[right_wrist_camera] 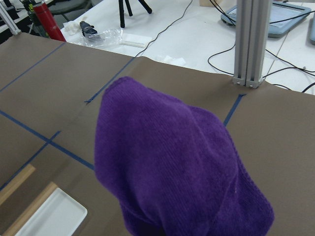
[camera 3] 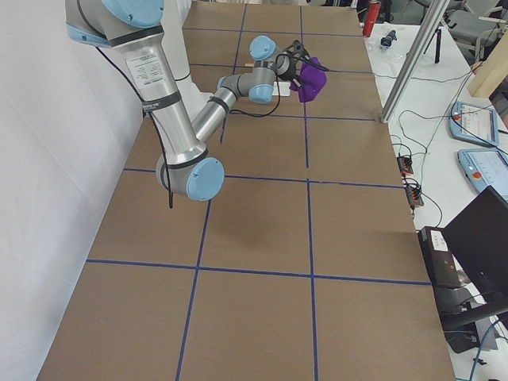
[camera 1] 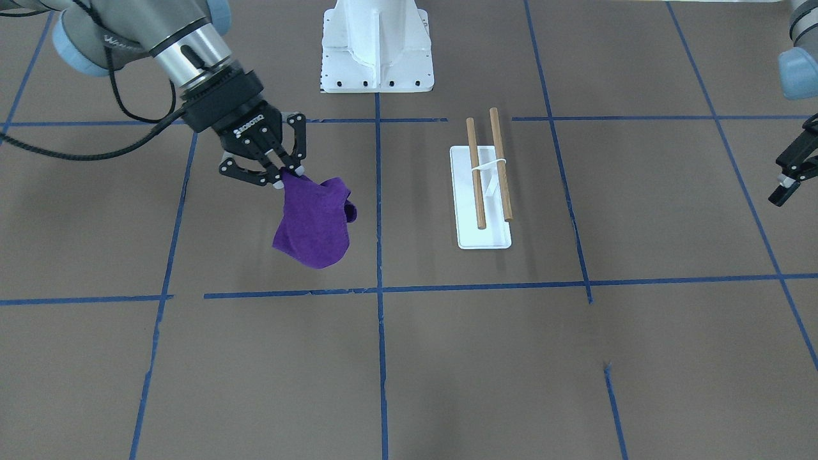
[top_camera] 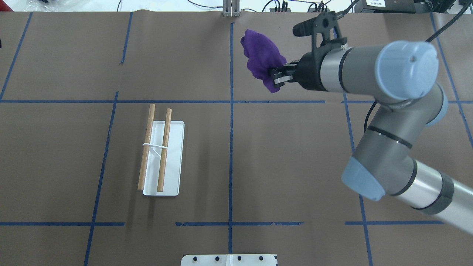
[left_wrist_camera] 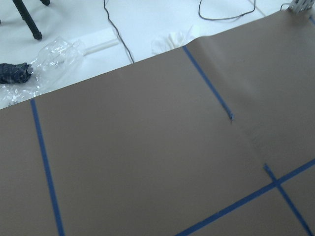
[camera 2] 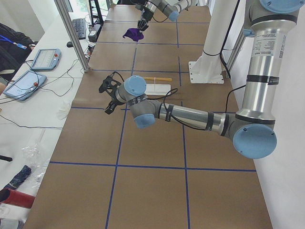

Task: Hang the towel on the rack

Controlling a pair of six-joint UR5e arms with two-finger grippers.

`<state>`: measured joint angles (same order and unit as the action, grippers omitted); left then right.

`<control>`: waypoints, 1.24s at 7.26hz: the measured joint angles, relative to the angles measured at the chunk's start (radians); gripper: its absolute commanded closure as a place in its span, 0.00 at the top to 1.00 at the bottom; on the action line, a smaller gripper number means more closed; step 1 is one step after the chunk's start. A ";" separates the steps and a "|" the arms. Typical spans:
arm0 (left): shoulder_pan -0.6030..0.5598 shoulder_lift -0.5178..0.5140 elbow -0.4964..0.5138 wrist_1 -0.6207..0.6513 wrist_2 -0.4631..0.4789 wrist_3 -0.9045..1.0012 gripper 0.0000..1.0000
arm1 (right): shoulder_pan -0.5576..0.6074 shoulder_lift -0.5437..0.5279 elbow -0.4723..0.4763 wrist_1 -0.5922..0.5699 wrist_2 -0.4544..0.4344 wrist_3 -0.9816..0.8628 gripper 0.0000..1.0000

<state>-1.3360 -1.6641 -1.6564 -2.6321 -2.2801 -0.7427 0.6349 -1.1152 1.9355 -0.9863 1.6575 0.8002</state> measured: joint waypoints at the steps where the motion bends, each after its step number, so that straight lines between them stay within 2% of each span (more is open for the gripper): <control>1: 0.034 -0.033 -0.004 -0.060 0.008 -0.181 0.96 | -0.074 0.000 0.018 0.001 -0.084 0.009 0.00; 3: 0.139 -0.149 -0.005 -0.104 0.021 -0.576 0.96 | -0.185 0.006 0.027 -0.002 -0.202 0.002 0.00; 5: 0.295 -0.275 -0.007 -0.104 0.104 -0.878 0.96 | -0.244 0.017 0.027 -0.008 -0.271 -0.006 0.00; 7: 0.446 -0.363 -0.007 -0.079 0.161 -0.988 0.96 | -0.255 0.024 0.028 -0.009 -0.285 -0.021 0.00; 9: 0.528 -0.431 -0.016 -0.002 0.172 -1.024 0.96 | -0.256 0.026 0.027 -0.009 -0.286 -0.031 0.00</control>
<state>-0.8079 -2.0953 -1.6727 -2.6338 -2.1082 -1.7668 0.3791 -1.0896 1.9627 -0.9955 1.3716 0.7694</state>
